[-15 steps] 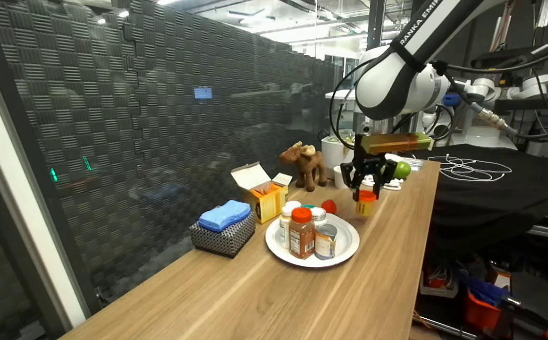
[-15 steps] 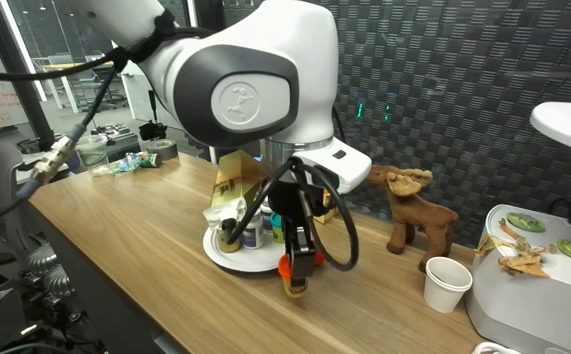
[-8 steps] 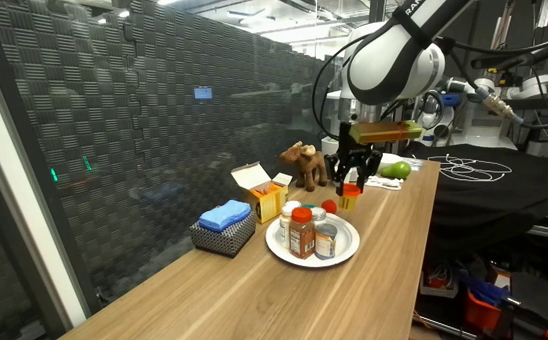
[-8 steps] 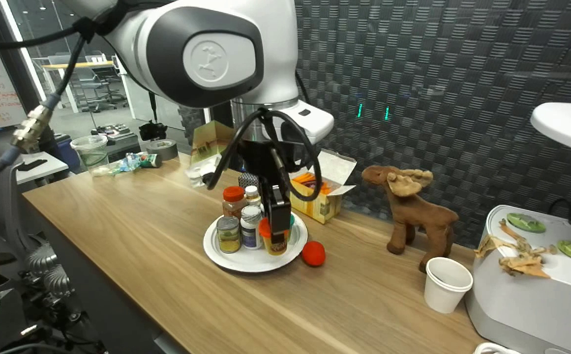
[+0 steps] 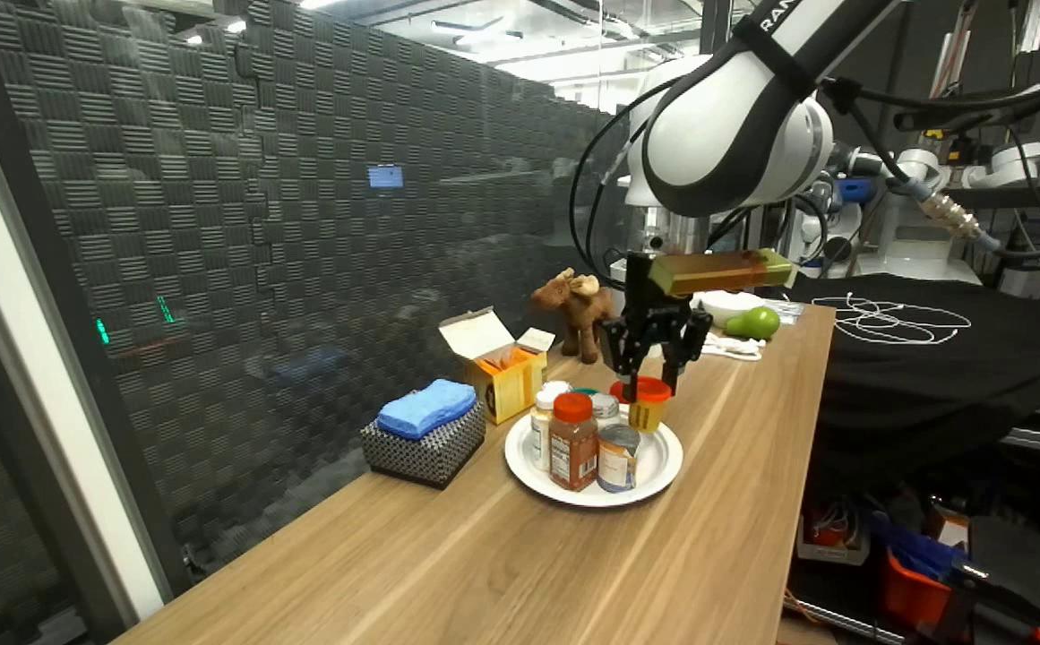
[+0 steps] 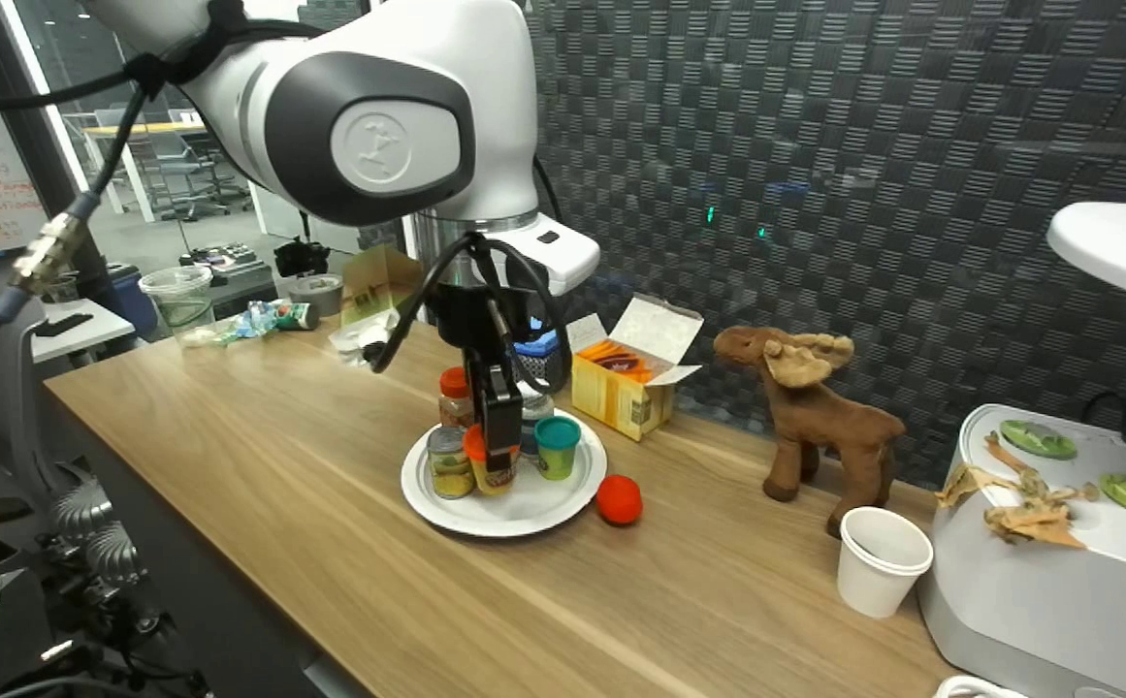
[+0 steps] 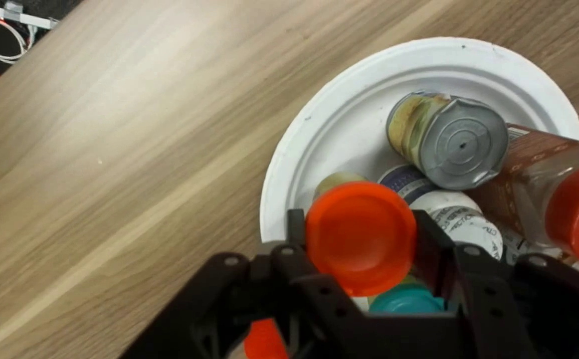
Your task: Pick up the bottles from the table and put them on the white plate.
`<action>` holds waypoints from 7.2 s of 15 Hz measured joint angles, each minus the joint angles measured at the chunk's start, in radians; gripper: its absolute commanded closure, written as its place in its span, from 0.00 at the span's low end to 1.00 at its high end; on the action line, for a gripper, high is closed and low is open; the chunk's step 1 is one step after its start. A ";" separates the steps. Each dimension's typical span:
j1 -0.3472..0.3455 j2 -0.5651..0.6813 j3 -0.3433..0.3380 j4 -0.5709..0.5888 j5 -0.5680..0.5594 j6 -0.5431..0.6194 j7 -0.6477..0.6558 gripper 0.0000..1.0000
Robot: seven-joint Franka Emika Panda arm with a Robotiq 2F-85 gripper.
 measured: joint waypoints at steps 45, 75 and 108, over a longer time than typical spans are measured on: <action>0.000 0.036 -0.008 -0.074 0.121 0.130 -0.102 0.00; -0.055 0.296 -0.105 0.229 0.113 0.160 0.089 0.00; -0.025 0.184 -0.100 0.190 0.174 0.105 0.120 0.75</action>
